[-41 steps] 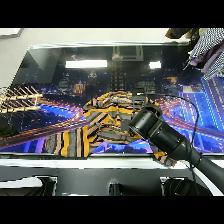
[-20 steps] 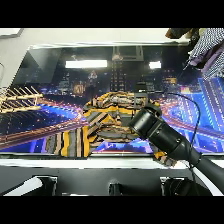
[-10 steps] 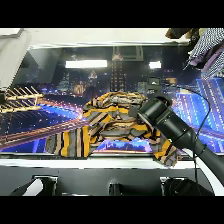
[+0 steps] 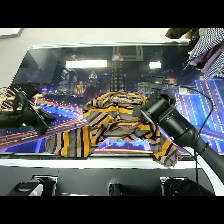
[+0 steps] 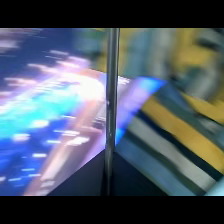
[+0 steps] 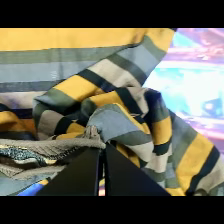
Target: Fold the clothes and pants, and hang the long-sleeved shirts on hangers.
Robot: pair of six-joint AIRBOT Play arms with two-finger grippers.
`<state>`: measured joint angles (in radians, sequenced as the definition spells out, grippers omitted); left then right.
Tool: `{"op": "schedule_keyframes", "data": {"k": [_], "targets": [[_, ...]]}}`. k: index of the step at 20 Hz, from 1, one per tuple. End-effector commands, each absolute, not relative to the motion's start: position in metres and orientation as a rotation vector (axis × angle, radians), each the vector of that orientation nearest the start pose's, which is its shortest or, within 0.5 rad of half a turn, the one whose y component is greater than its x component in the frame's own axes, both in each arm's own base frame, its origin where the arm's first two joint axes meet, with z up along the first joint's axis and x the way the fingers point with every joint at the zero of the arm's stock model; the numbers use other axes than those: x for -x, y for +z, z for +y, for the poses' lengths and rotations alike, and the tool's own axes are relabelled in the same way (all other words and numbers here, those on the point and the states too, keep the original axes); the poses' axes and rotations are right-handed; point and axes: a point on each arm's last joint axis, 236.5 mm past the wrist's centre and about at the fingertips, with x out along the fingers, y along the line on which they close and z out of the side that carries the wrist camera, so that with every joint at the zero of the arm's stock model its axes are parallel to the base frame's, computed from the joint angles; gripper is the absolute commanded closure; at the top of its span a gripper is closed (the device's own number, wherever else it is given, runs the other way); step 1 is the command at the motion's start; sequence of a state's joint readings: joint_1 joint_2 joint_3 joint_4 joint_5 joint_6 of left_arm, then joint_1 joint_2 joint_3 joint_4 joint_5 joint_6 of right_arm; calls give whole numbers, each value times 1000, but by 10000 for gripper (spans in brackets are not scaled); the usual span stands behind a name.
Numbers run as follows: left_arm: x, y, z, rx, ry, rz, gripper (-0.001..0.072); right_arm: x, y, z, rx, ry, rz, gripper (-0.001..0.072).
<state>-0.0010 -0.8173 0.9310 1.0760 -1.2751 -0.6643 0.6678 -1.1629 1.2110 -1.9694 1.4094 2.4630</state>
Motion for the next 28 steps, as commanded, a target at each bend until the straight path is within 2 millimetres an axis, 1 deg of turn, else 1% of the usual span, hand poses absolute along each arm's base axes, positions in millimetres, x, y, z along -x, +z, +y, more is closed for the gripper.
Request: {"op": "schedule_keyframes", "data": {"k": [1,3,5,6,7,9,11,16,18,20,23,25,28], "targets": [[-234,80,-143,-463,-1001,954,693,-318,72,130,-23,-263,1127,685],[-221,79,-153,-479,-1053,972,692,-321,74,127,-15,-272,1115,685],[-206,76,-157,-499,-1103,1003,693,-324,76,122,-23,-299,1090,685],[-202,77,-158,-506,-1113,1006,693,-326,77,120,-27,-313,1080,685],[-201,81,-157,-513,-1108,993,693,-327,76,119,-22,-318,1078,685],[-201,87,-151,-529,-1068,970,693,-326,69,118,-9,-336,1098,685],[-198,94,-150,-520,-1049,951,693,-327,63,119,-5,-351,1110,685],[-190,105,-150,-506,-1034,922,693,-336,57,127,-50,-350,1088,685],[-188,105,-154,-485,-1049,923,693,-337,57,128,-70,-359,1082,685],[-186,99,-155,-474,-1054,934,694,-336,57,128,-69,-360,1084,685],[-184,94,-166,-426,-1086,930,693,-337,58,128,-70,-355,1081,685],[-184,89,-170,-431,-1101,941,693,-339,63,130,-85,-339,1064,685],[-190,84,-177,-434,-1114,942,693,-338,71,130,-99,-328,1049,685]]}}
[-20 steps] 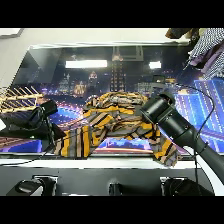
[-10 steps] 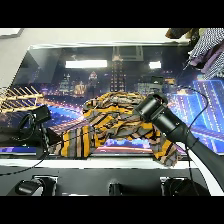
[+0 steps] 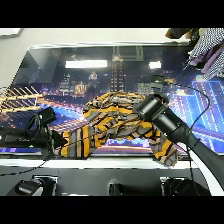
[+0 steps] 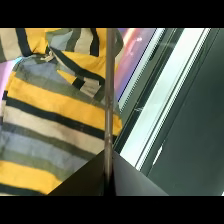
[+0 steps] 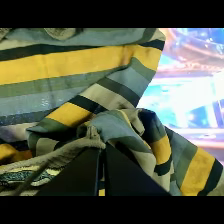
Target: Fold the clothes and pants, and hang the long-sleeved shirts on hangers.
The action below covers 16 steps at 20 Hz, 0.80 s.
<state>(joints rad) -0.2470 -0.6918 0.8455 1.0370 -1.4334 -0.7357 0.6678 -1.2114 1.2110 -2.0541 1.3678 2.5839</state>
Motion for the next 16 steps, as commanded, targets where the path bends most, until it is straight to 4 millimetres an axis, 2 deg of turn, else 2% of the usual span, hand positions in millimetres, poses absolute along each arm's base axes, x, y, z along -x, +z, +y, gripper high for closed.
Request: {"op": "schedule_keyframes", "data": {"k": [1,7,13,16], "targets": [[-191,83,-179,-435,-1119,942,693,-338,72,130,-100,-327,1048,685],[-191,75,-190,-465,-1165,944,692,-336,76,129,-108,-319,1042,685],[-191,75,-191,-469,-1168,941,692,-339,79,127,-97,-322,1024,685],[-192,73,-191,-466,-1169,951,691,-337,90,130,-129,-294,1006,685]]}}
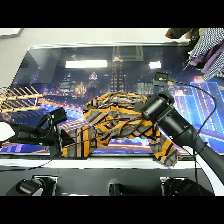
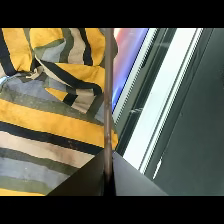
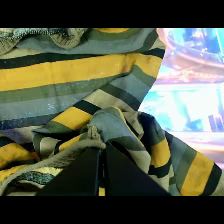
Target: Fold the clothes and pants, and hang the long-sleeved shirts on hangers.
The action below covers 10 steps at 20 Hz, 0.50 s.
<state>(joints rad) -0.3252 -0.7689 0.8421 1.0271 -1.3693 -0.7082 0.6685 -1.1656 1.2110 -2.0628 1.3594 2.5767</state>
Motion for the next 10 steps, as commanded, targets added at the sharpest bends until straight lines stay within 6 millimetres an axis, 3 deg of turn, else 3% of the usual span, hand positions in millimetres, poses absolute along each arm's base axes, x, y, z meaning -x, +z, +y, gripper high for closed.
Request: {"op": "schedule_keyframes", "data": {"k": [1,6,10], "targets": [[-193,70,-192,-463,-1171,962,691,-335,96,130,-145,-282,993,685],[-216,71,-211,-411,-1148,894,692,-323,122,143,-172,-149,984,685],[-208,60,-226,-431,-1205,918,692,-329,155,150,-163,-82,933,685]]}}
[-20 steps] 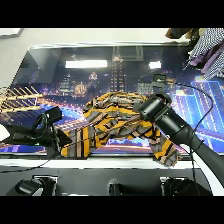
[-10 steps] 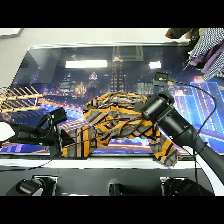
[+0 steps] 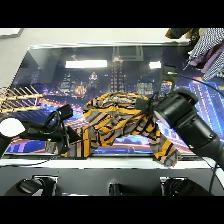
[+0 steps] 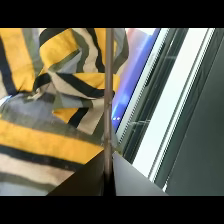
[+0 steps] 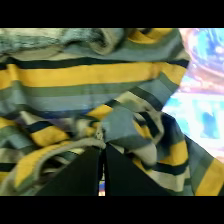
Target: Fold the clothes and pants, and hang the long-sleeved shirts on hangers.
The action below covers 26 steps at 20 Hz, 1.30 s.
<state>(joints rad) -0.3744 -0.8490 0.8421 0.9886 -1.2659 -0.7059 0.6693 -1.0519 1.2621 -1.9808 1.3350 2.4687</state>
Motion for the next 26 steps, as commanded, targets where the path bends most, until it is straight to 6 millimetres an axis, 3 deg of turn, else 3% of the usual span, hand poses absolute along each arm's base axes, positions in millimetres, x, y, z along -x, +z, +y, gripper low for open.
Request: {"op": "schedule_keyframes", "data": {"k": [1,7,11,15,17,20,22,26], "targets": [[-206,58,-229,-436,-1216,922,692,-331,165,152,-167,-68,914,685],[-208,52,-234,-442,-1225,927,692,-321,207,138,-161,-81,901,685],[-212,56,-247,-457,-1244,900,692,-317,193,140,-129,-97,967,685],[-219,65,-267,-477,-1266,854,691,-332,160,155,-43,-93,1034,685],[-222,64,-272,-477,-1274,864,691,-339,154,166,-47,-64,1034,685],[-226,57,-274,-475,-1275,887,691,-346,157,172,-59,-43,1004,685],[-227,51,-274,-472,-1276,908,691,-335,159,172,-76,-33,1032,685],[-237,42,-278,-454,-1251,920,692,-313,193,169,-153,33,993,685]]}}
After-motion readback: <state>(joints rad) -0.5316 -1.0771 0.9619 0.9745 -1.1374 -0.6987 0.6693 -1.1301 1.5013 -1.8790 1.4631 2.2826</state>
